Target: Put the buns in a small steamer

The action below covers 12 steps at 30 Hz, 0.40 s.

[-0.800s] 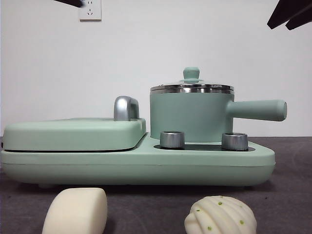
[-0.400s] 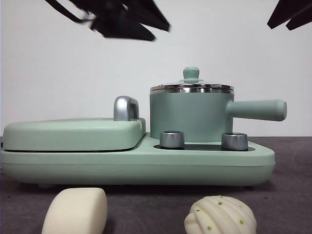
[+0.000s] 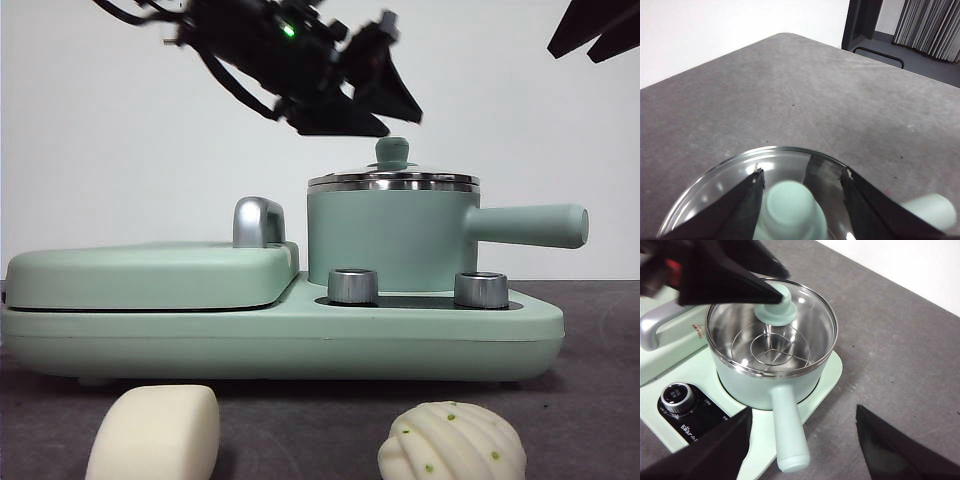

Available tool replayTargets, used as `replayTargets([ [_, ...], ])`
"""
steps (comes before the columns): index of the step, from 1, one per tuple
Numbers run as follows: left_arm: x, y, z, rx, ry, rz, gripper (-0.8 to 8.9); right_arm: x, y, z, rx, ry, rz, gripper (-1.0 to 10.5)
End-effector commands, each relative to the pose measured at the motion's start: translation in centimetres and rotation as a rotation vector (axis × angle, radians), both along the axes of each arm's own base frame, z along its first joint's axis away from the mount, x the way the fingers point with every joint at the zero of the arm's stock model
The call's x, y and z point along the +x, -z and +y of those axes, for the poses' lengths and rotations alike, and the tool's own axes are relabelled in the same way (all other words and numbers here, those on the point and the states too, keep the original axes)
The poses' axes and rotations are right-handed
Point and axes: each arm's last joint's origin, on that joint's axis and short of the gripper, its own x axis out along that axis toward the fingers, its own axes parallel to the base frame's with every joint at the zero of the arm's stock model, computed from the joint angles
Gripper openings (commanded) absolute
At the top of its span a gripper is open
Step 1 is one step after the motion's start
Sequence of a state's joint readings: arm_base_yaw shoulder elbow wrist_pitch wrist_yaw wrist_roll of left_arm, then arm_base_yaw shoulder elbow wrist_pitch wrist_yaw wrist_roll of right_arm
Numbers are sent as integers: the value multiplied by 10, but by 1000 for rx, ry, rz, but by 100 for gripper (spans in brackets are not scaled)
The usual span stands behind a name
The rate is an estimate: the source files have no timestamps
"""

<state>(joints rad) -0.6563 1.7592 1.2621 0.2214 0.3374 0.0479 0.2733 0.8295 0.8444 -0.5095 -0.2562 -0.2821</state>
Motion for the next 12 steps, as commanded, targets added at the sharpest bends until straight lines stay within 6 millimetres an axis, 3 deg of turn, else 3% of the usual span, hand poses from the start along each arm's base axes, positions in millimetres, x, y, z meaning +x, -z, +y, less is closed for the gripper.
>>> replayTargets([
  [1, 8, 6, -10, -1, 1, 7, 250, 1, -7, 1, 16, 4, -16, 329],
  [12, 11, 16, -11, 54, -41, 8, 241, 1, -7, 1, 35, 15, -4, 329],
])
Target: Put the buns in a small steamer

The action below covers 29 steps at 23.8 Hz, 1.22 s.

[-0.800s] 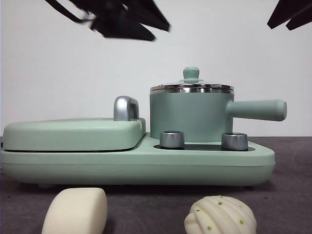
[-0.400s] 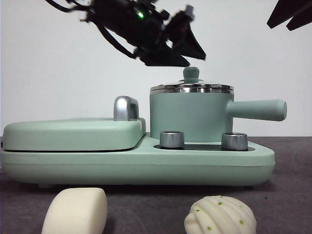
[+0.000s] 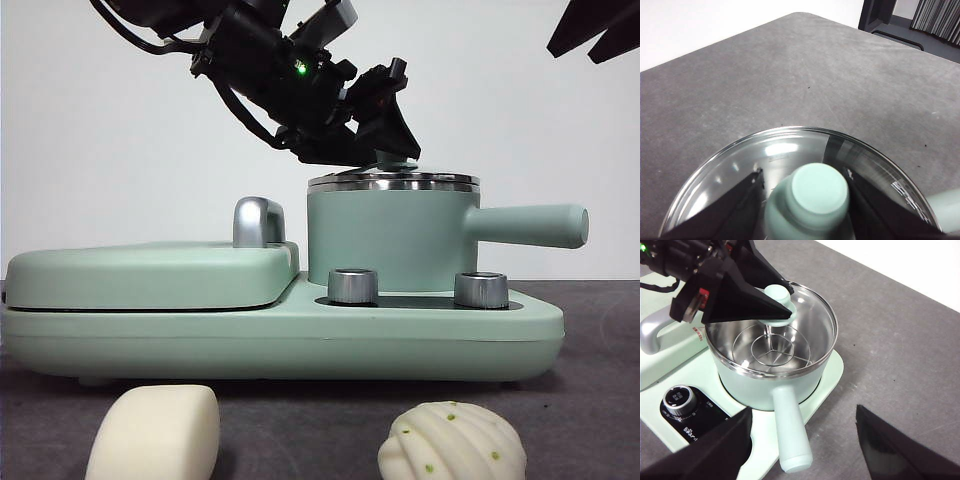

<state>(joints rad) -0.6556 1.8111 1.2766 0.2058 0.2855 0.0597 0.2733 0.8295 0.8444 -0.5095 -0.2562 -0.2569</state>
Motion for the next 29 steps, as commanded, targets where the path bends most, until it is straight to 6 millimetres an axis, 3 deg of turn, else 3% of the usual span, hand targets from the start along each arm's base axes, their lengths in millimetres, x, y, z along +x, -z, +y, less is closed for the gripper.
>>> replayTargets([
  [1, 2, 0, -6, 9, 7, -7, 206, 1, -7, 1, 16, 4, -16, 329],
  [5, 2, 2, -5, 23, 7, 10, 22, 1, -7, 1, 16, 4, -16, 329],
  [9, 1, -6, -4, 7, 6, -9, 7, 1, -7, 1, 16, 4, -16, 329],
  [14, -9, -44, 6, -43, -18, -83, 7, 1, -7, 1, 16, 4, -16, 329],
  [21, -42, -98, 63, -4, -103, -5, 10, 0, -7, 2, 22, -4, -12, 330],
  [24, -52, -103, 95, 41, -197, 107, 11, -3, -7, 13, 18, -87, -15, 330],
  [29, -62, -101, 119, 61, -251, 126, 11, -8, -2, 35, -18, -212, -1, 330],
])
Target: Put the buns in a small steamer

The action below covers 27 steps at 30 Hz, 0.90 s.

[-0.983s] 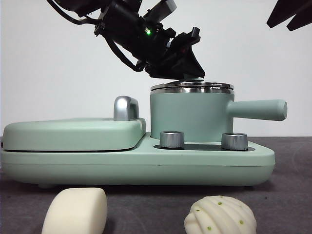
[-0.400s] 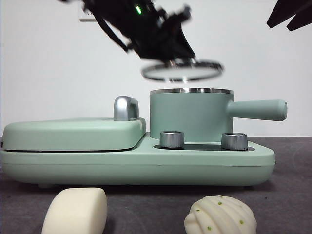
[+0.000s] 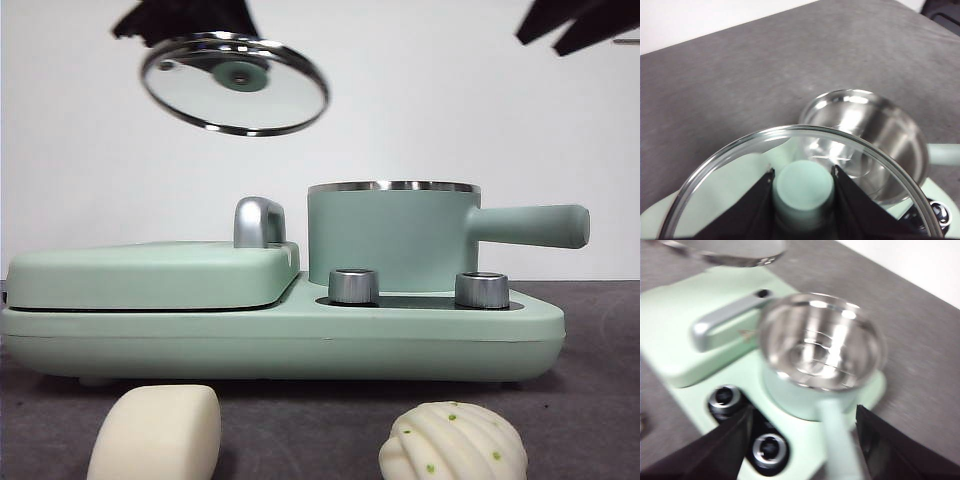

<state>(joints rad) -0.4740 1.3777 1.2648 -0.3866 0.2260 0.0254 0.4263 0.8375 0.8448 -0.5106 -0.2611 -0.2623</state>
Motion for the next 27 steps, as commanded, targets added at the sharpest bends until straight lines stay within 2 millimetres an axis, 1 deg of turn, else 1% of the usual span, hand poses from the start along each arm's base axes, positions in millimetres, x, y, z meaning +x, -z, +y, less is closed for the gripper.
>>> replayTargets([
  [1, -8, -7, 8, -23, -12, -27, 11, 0, -1, 16, -21, -80, 2, 330],
  [6, -23, -5, 29, -18, -57, -22, 11, -3, 13, 49, -65, -239, 71, 331],
  [8, -30, -6, 36, -13, -85, -35, 11, -5, 20, 63, -88, -300, 101, 331],
  [11, -38, -13, 46, -1, -118, -66, 11, -10, 32, 85, -124, -389, 145, 353],
  [13, -42, -18, 52, -4, -132, -85, 11, -12, 39, 99, -143, -438, 163, 380],
  [16, -45, -23, 59, -12, -154, -106, 10, -15, 49, 119, -157, -504, 170, 389],
  [22, -45, -25, 65, -14, -177, -114, 10, -19, 70, 151, -176, -590, 181, 398],
  [27, -45, -25, 65, -17, -178, -121, 10, -22, 95, 172, -221, -633, 230, 412],
])
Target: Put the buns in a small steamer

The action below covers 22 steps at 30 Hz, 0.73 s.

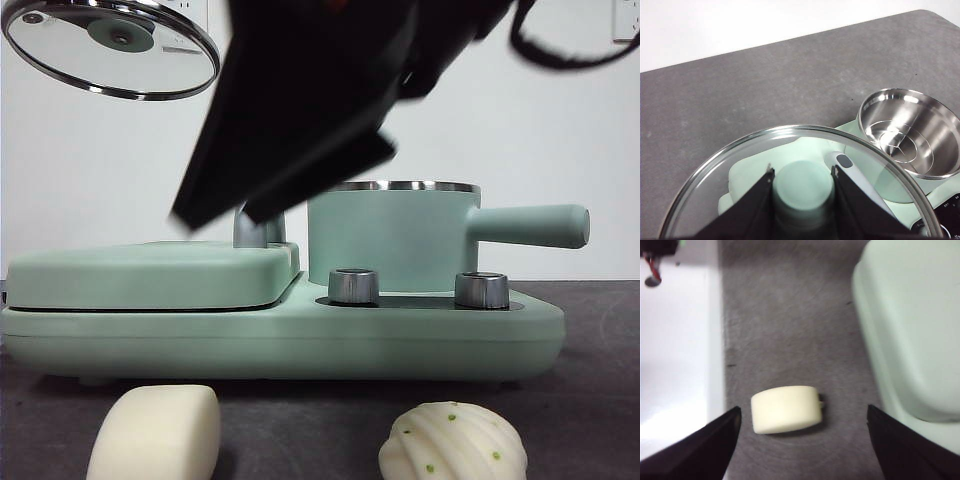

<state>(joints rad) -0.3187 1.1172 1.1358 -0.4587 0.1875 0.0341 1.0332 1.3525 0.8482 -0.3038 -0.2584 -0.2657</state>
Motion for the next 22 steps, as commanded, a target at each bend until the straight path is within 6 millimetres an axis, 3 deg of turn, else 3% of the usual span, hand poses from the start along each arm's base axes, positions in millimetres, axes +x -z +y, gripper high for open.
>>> replayTargets([
  [1, 1, -9, -1, -11, 8, -55, 10, -2, 12, 16, -24, -41, 11, 421],
  [15, 1, -9, -1, -12, 8, -54, 10, -2, 63, 43, -139, -53, 42, 423],
  [22, 1, -9, -1, -12, 8, -54, 10, -2, 67, 43, -158, -31, 58, 290],
])
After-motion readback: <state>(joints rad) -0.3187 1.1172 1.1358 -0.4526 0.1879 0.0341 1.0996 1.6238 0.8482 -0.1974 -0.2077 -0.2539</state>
